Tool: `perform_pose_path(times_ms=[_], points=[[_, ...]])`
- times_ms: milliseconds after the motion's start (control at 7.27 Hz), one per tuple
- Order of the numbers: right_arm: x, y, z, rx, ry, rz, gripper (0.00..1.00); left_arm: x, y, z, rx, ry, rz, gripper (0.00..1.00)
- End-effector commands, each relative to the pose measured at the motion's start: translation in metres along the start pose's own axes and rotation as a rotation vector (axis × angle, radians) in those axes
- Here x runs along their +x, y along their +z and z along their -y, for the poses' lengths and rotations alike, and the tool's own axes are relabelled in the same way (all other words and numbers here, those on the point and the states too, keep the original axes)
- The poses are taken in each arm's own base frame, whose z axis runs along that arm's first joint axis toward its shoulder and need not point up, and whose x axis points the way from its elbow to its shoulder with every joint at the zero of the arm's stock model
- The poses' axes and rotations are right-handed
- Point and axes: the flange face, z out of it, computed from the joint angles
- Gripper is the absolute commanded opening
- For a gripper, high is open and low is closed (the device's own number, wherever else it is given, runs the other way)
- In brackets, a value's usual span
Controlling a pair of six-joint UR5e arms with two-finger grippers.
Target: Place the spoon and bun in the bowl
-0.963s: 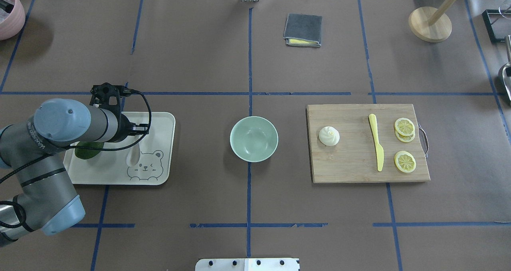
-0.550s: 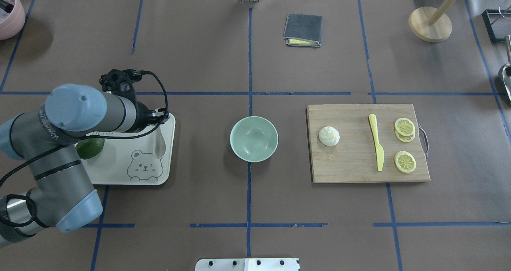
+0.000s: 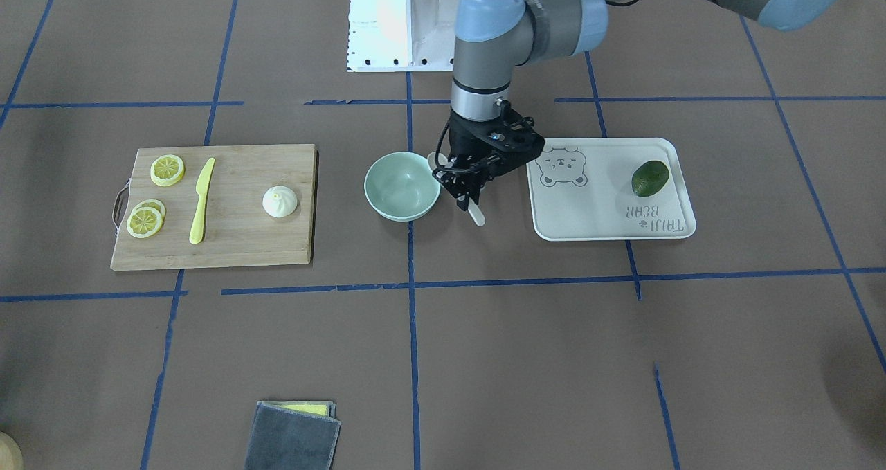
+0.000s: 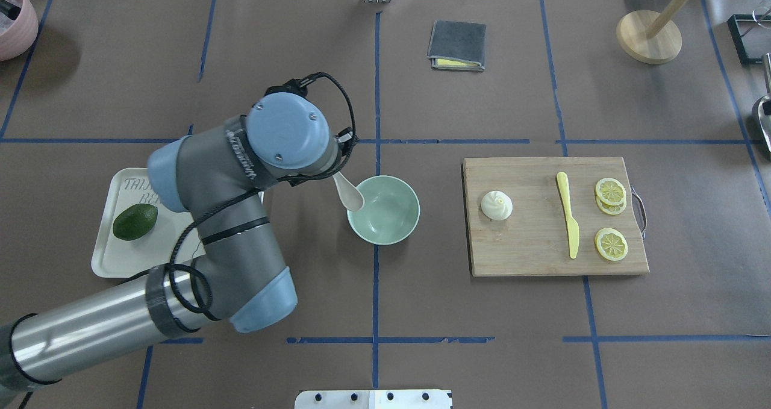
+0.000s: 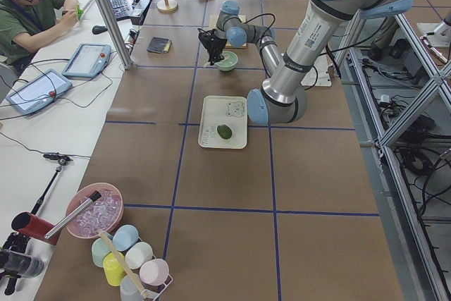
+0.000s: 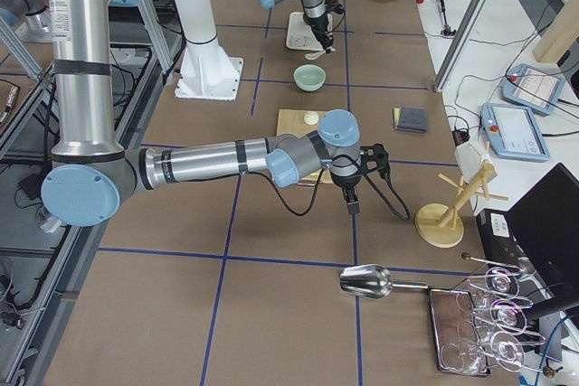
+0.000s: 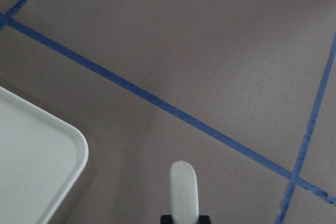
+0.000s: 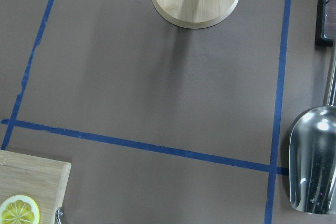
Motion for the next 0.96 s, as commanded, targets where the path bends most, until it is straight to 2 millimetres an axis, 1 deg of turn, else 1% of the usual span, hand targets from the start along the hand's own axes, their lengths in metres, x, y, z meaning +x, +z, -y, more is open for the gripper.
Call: perform_pose_path(times_ms=[0, 138, 275, 413, 550, 688, 826], points=[[0.001, 0.000, 0.000, 0.001, 0.002, -0.001, 1.00, 0.010, 0.020, -0.043, 0.007, 0.005, 0.027, 0.00], [-0.001, -0.001, 0.000, 0.002, -0.001, 0.001, 1.00, 0.011, 0.017, -0.045, 0.002, 0.016, 0.021, 0.00], [-0.001, -0.001, 0.000, 0.002, -0.002, 0.001, 1.00, 0.012, 0.010, -0.046, -0.008, 0.071, 0.008, 0.76], [-0.001, -0.001, 0.000, 0.002, -0.002, 0.001, 1.00, 0.009, -0.001, -0.046, -0.019, 0.172, -0.012, 1.00], [-0.007, -0.003, 0.004, 0.009, -0.018, 0.005, 1.00, -0.005, -0.014, -0.040, -0.026, 0.230, -0.035, 1.00], [-0.022, -0.004, 0.006, 0.013, -0.048, 0.016, 1.00, -0.028, -0.043, -0.028, -0.026, 0.397, -0.088, 1.00], [-0.044, -0.006, 0.008, 0.018, -0.095, 0.031, 1.00, -0.052, -0.066, 0.005, -0.049, 0.560, -0.114, 1.00]])
